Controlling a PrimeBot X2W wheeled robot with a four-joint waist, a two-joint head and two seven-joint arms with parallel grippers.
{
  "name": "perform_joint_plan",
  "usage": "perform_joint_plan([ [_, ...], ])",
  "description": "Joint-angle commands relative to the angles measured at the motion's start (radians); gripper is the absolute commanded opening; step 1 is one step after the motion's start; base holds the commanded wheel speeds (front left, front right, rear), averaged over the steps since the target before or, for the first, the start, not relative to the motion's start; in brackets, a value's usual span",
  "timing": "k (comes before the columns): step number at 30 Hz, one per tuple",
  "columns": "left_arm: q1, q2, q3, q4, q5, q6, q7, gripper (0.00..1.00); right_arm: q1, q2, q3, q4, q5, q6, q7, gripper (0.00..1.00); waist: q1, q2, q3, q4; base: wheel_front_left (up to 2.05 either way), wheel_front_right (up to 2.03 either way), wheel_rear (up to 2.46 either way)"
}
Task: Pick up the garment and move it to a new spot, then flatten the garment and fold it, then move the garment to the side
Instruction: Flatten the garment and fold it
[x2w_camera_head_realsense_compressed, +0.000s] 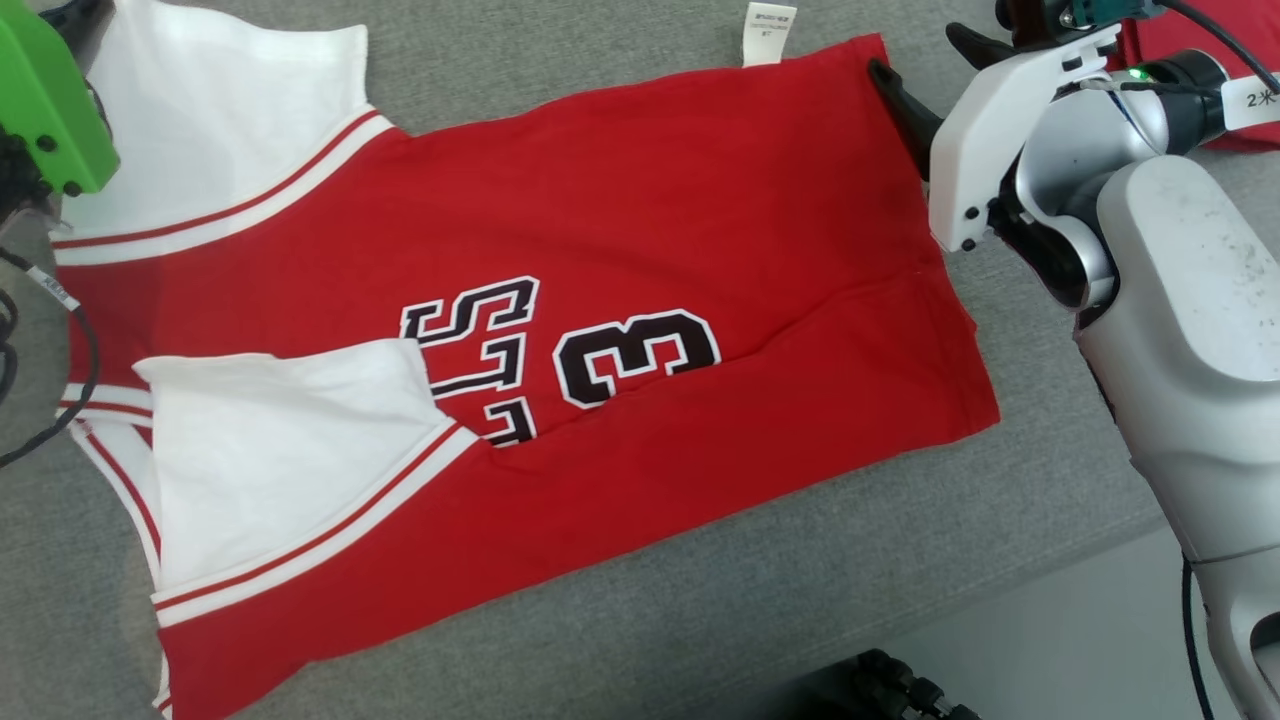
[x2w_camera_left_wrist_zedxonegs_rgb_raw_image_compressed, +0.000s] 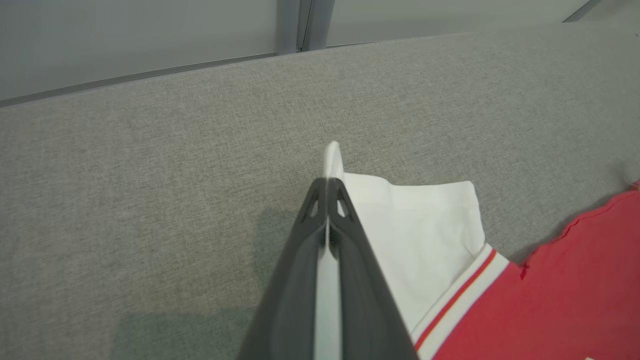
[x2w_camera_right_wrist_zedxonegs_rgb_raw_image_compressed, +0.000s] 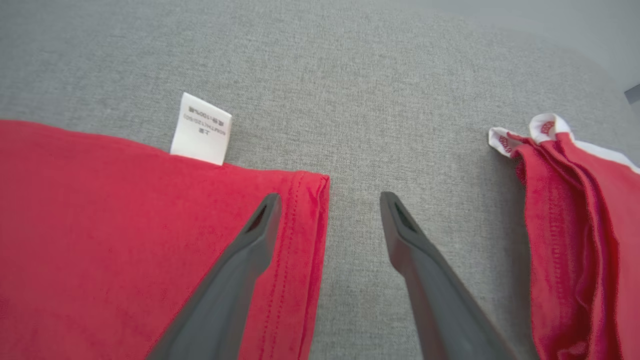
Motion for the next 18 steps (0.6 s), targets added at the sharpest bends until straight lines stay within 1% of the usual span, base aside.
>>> perform_joint_plan([
  [1, -0.02, -0.014, -0.005, -0.007, 0.003, -0.013, -0.012, 0.0, -0.021, -0.014, 0.006, 0.025, -0.003, -0.002, 0.014, 1.0, -0.0001, 0.0, -0.004, 0.047, 0.0, 0.0, 0.0],
  [5, -0.031, -0.046, -0.015, -0.017, 0.001, -0.033, -0.036, 0.0, -0.056, -0.02, 0.018, 0.096, 0.02, -0.002, 0.055, 1.0, -0.0001, 0.0, -0.004, 0.088, 0.0, 0.0, 0.0],
  [9, -0.033, -0.073, -0.019, -0.037, -0.006, -0.055, -0.066, 0.0, -0.091, -0.025, 0.028, 0.165, 0.034, -0.002, 0.08, 1.0, -0.0001, 0.0, -0.001, 0.115, 0.0, 0.0, 0.0],
  [10, -0.032, -0.075, -0.021, -0.039, -0.008, -0.059, -0.07, 0.0, -0.095, -0.022, 0.029, 0.18, 0.038, -0.002, 0.084, 0.83, -0.0001, 0.0, -0.001, 0.121, 0.0, 0.0, 0.0],
  [11, -0.029, -0.079, -0.023, -0.041, -0.008, -0.061, -0.073, 0.0, -0.101, -0.024, 0.036, 0.198, 0.038, -0.002, 0.09, 0.56, -0.0001, 0.0, -0.001, 0.127, 0.0, 0.0, 0.0],
  [13, -0.022, -0.085, -0.028, -0.045, -0.007, -0.066, -0.078, 0.0, -0.113, -0.028, 0.044, 0.224, 0.039, -0.002, 0.093, 0.27, -0.0001, 0.0, -0.002, 0.136, 0.0, 0.0, 0.0],
  [14, -0.019, -0.088, -0.03, -0.046, -0.008, -0.067, -0.079, 0.0, -0.116, -0.03, 0.046, 0.236, 0.04, -0.002, 0.093, 0.0, -0.0001, 0.0, -0.002, 0.139, 0.0, 0.0, 0.0],
  [18, -0.016, -0.09, -0.025, -0.039, 0.001, -0.072, -0.108, 0.0, -0.135, -0.036, 0.048, 0.265, 0.037, -0.002, 0.062, 0.0, -0.0001, 0.0, -0.01, 0.148, 0.0, 0.0, 0.0],
])
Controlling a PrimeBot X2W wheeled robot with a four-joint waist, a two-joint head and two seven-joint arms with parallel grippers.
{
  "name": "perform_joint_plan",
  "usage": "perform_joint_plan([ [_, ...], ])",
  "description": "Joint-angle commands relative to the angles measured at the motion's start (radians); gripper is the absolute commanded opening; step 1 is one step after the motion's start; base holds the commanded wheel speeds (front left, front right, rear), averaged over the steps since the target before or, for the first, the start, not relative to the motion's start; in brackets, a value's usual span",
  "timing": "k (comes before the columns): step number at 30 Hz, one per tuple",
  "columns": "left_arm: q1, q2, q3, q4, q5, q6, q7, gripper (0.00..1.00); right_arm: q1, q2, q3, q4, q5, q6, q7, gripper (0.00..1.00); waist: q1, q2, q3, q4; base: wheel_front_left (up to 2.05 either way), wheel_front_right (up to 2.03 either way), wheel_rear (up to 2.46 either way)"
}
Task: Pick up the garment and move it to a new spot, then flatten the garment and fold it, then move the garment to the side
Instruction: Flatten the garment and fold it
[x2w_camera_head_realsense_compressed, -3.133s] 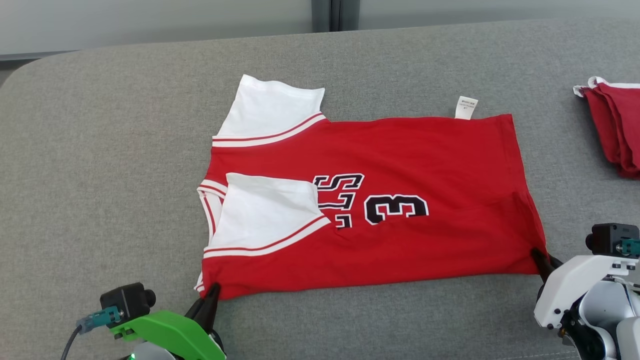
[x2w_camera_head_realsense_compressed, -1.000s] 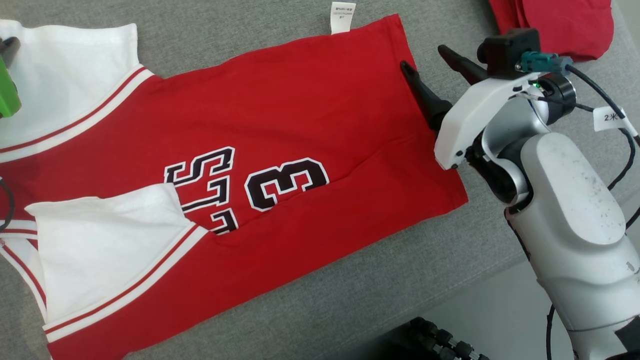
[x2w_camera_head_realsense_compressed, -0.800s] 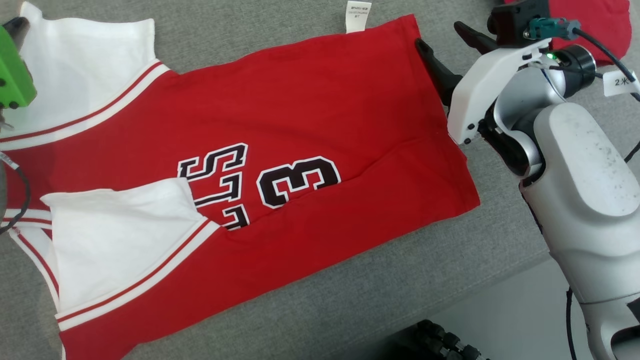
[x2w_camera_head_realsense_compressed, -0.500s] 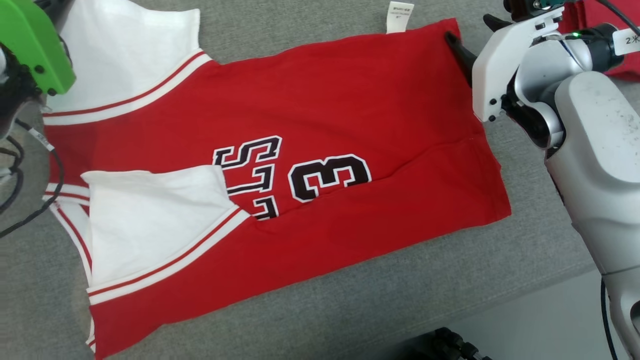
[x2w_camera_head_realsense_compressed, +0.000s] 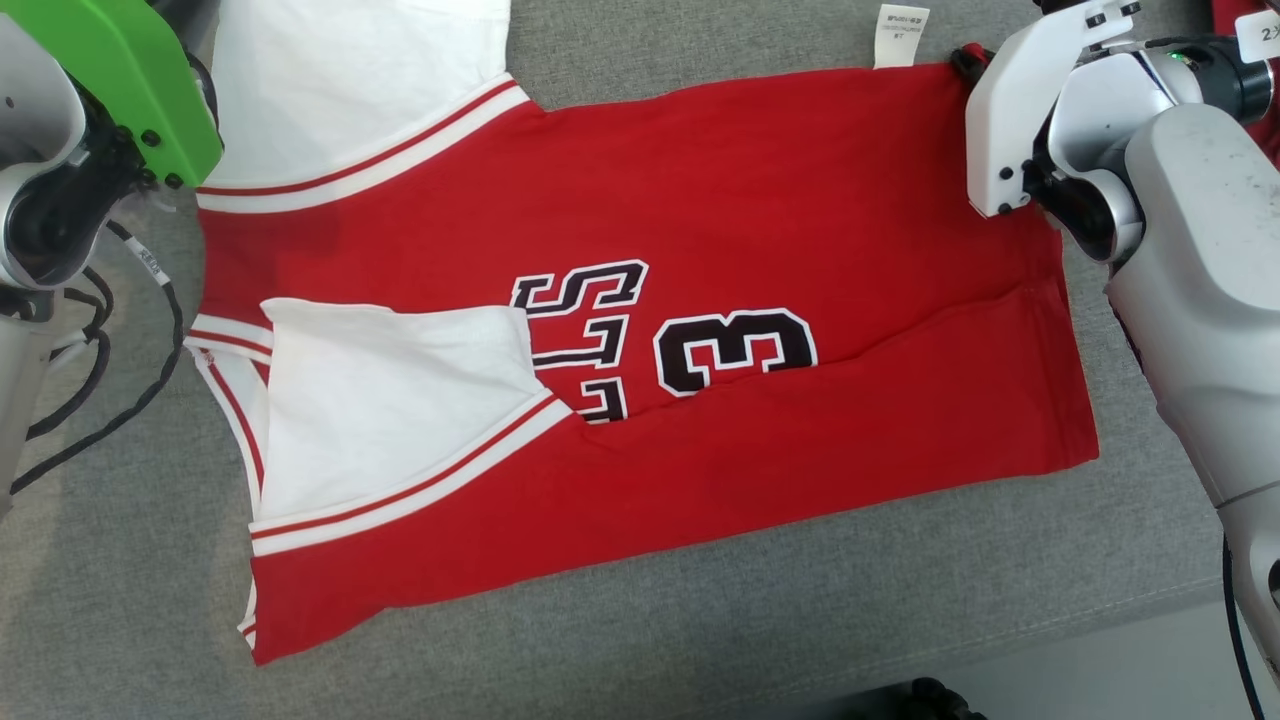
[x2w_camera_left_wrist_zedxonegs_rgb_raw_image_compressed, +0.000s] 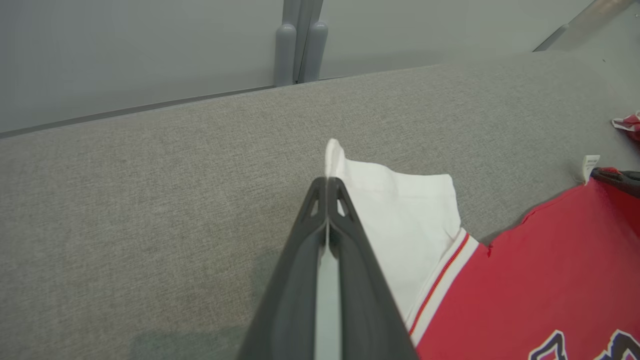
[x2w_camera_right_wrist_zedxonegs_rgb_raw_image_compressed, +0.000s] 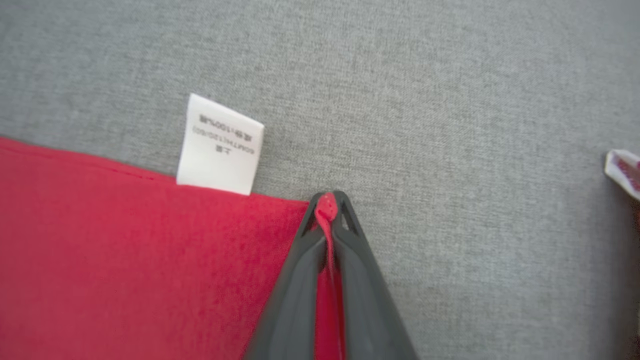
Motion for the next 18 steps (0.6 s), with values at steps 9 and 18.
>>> perform_joint_plan([
  [9, 0.058, -0.014, 0.002, 0.016, -0.004, -0.035, -0.08, 0.0, 0.015, -0.007, 0.006, 0.015, -0.018, -0.002, -0.133, 0.0, -0.0001, 0.0, -0.081, 0.019, 0.0, 0.0, 0.0],
  [18, 0.298, 0.007, 0.026, -0.117, -0.059, -0.035, -0.187, 0.0, 0.213, -0.072, -0.009, -0.093, 0.022, -0.002, -0.25, 0.0, -0.0001, 0.0, -0.208, 0.051, 0.0, 0.0, 0.0],
])
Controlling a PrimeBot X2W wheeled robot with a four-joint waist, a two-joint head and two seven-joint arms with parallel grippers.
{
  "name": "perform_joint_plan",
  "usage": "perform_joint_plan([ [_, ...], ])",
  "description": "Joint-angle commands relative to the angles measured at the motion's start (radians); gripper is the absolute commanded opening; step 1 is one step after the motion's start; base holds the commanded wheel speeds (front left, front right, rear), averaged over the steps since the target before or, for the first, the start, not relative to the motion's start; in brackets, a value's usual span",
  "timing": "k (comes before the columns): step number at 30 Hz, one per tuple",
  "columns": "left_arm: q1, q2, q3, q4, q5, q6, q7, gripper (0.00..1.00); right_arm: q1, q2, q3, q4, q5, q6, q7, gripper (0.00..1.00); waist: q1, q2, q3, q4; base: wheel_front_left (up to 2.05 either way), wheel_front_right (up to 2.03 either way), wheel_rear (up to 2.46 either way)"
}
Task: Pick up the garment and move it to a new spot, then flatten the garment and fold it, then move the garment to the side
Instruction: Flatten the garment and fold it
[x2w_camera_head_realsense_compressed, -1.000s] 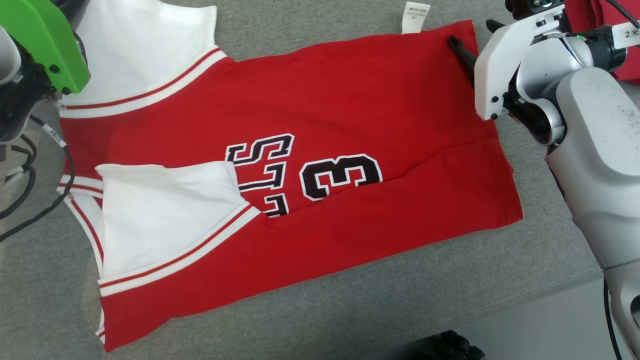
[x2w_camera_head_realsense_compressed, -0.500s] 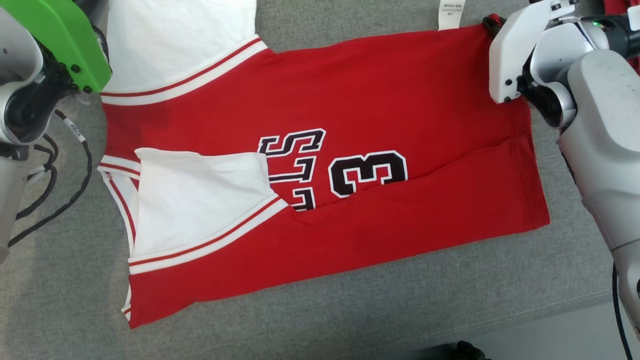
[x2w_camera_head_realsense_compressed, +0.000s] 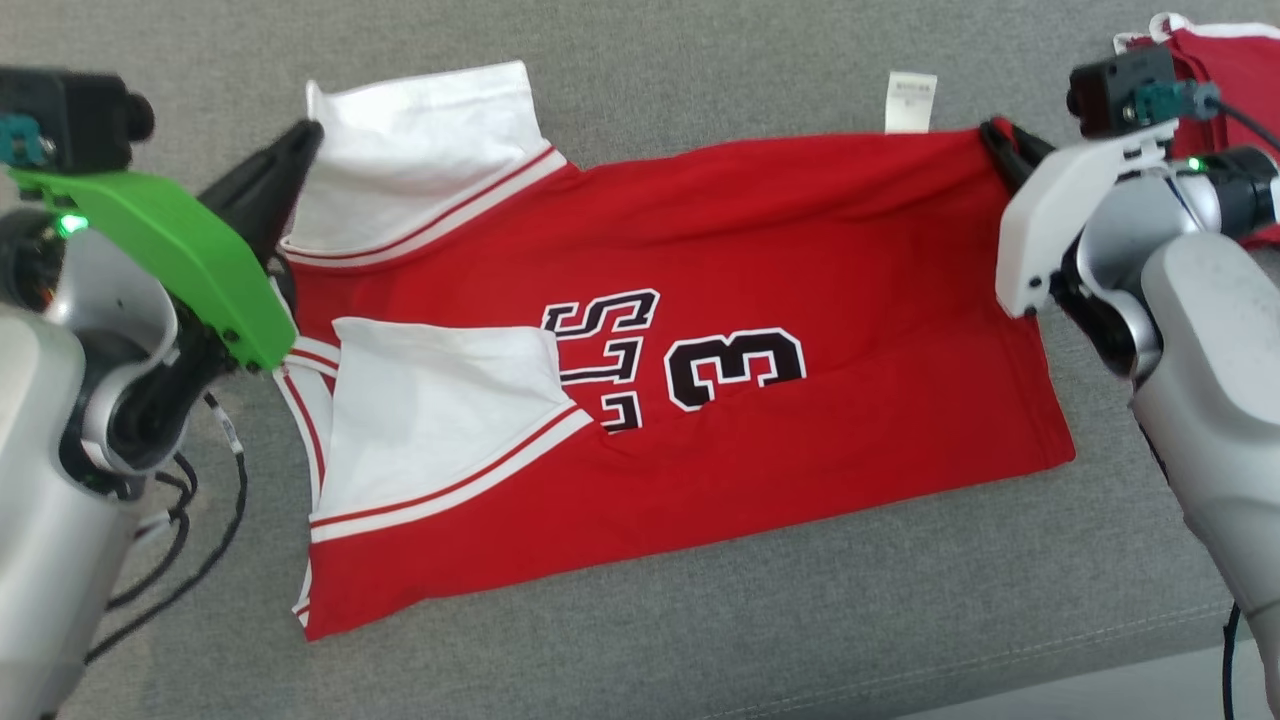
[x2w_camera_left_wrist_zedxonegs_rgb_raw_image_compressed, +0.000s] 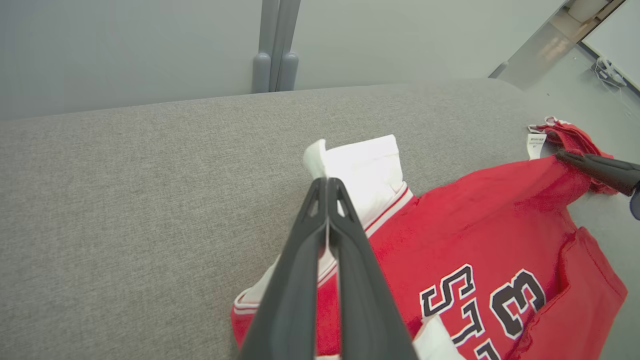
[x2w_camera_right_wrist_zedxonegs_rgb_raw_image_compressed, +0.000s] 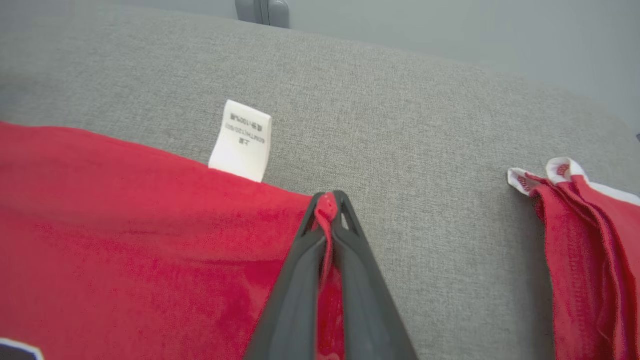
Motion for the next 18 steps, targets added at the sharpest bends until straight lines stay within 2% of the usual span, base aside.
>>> perform_joint_plan([
  [1, 0.051, 0.005, 0.008, -0.028, -0.011, 0.007, -0.017, 0.0, 0.051, -0.011, -0.01, -0.022, 0.009, -0.002, -0.012, 0.0, 0.0, 0.0, -0.067, 0.025, 0.0, 0.0, 0.0],
  [10, 0.346, 0.023, 0.008, -0.237, -0.047, 0.071, -0.107, 0.0, 0.324, -0.051, -0.101, -0.197, -0.015, -0.002, -0.019, 0.0, 0.0, 0.0, -0.157, 0.066, 0.0, 0.0, 0.0],
  [18, 0.537, -0.007, -0.024, -0.285, -0.068, 0.104, -0.168, 0.0, 0.492, -0.027, -0.215, -0.319, -0.051, -0.002, 0.021, 0.0, 0.0, 0.0, -0.181, 0.095, 0.0, 0.0, 0.0],
])
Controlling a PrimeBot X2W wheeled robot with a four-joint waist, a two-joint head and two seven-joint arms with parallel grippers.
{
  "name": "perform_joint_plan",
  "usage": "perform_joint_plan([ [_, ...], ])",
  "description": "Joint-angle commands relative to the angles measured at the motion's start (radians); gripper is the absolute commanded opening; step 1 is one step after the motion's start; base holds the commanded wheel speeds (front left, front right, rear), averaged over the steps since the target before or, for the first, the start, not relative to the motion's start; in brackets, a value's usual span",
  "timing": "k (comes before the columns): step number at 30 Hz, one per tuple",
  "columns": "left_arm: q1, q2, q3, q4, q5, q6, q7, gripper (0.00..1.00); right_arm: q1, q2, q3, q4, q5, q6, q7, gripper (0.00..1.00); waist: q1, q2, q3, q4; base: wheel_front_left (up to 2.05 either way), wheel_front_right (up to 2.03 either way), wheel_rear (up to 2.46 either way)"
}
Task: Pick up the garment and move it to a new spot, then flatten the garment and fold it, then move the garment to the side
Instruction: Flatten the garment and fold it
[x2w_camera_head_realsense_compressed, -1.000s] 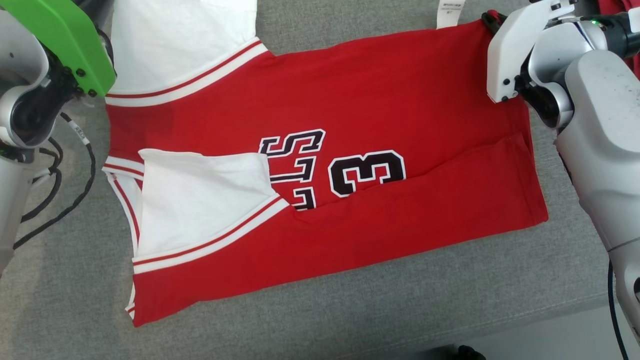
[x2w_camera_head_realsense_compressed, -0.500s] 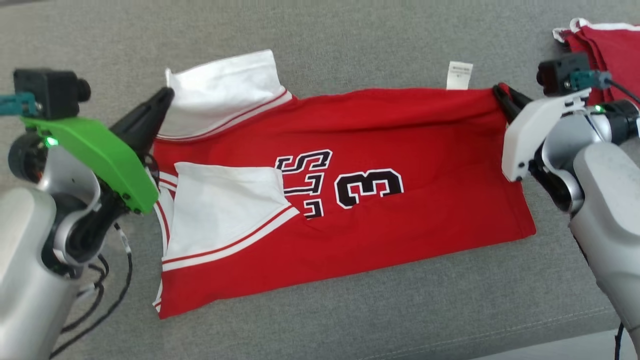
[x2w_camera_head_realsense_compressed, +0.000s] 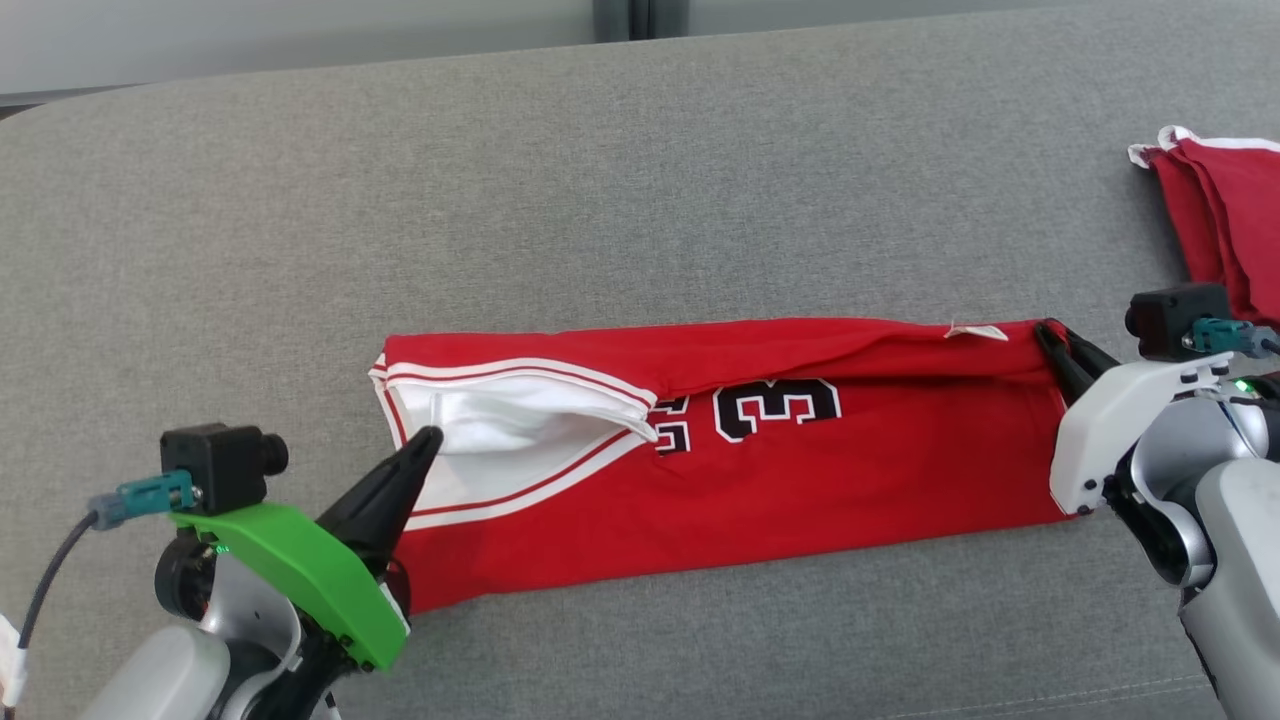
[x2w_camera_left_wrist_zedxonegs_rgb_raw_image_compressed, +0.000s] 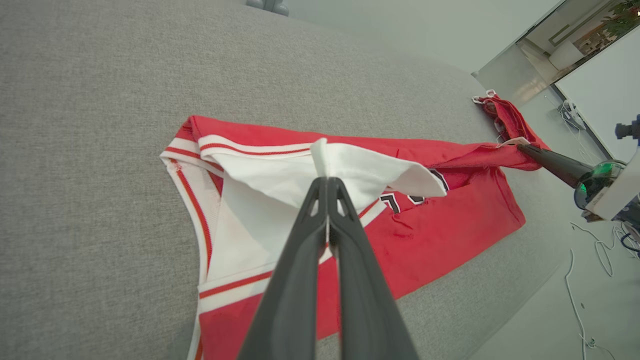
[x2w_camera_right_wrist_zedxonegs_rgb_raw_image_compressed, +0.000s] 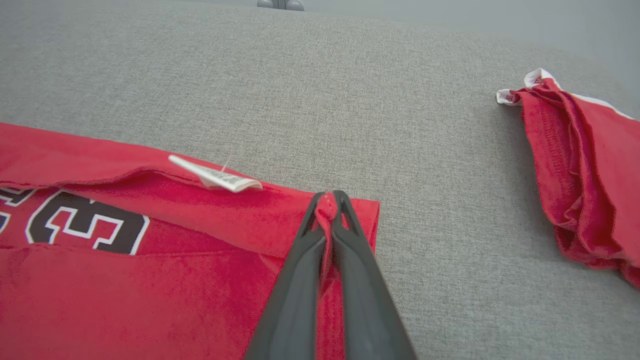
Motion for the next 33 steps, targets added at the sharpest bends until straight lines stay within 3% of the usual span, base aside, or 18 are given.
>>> perform_joint_plan([
  [1, 0.023, -0.01, -0.005, 0.007, -0.005, 0.001, -0.011, 0.0, 0.024, 0.005, -0.018, -0.016, -0.008, -0.002, 0.008, 0.0, 0.0, -0.0001, -0.01, 0.014, 0.0, 0.0, 0.0],
  [11, 0.082, -0.015, -0.02, 0.079, -0.016, -0.02, -0.035, 0.0, 0.128, 0.022, -0.084, -0.129, -0.052, -0.002, 0.063, 0.0, 0.0, -0.0001, -0.017, 0.018, 0.0, 0.0, 0.0],
  [13, 0.093, -0.016, -0.028, 0.088, -0.013, -0.019, -0.035, 0.0, 0.145, 0.026, -0.087, -0.14, -0.061, -0.002, 0.054, 0.34, 0.0, -0.0001, -0.022, 0.017, 0.0, 0.0, 0.0],
  [14, 0.097, -0.019, -0.029, 0.097, -0.006, -0.017, -0.046, 0.91, 0.157, 0.03, -0.087, -0.143, -0.065, -0.002, 0.049, 0.66, 0.0, -0.0001, -0.026, 0.016, 0.0, 0.0, 0.0],
  [15, 0.104, -0.022, -0.032, 0.105, -0.005, -0.013, -0.049, 1.0, 0.167, 0.034, -0.09, -0.144, -0.067, -0.002, 0.043, 1.0, 0.0, -0.0001, -0.029, 0.016, 0.0, 0.0, 0.0],
  [21, 0.148, -0.041, -0.016, 0.116, 0.026, 0.014, -0.132, 1.0, 0.263, 0.058, -0.118, -0.177, -0.078, -0.002, 0.003, 1.0, 0.0, -0.0001, -0.053, 0.018, 0.0, 0.0, 0.0],
  [27, 0.161, -0.069, -0.004, 0.13, 0.089, 0.056, -0.236, 1.0, 0.36, 0.074, -0.159, -0.217, -0.084, -0.002, 0.032, 1.0, 0.0, -0.0001, -0.075, 0.016, 0.0, 0.0, 0.0],
  [33, 0.118, -0.121, -0.003, 0.172, 0.158, 0.1, -0.334, 1.0, 0.363, 0.103, -0.219, -0.219, -0.096, -0.002, 0.032, 1.0, 0.0, -0.0001, -0.098, 0.015, 0.0, 0.0, 0.0],
])
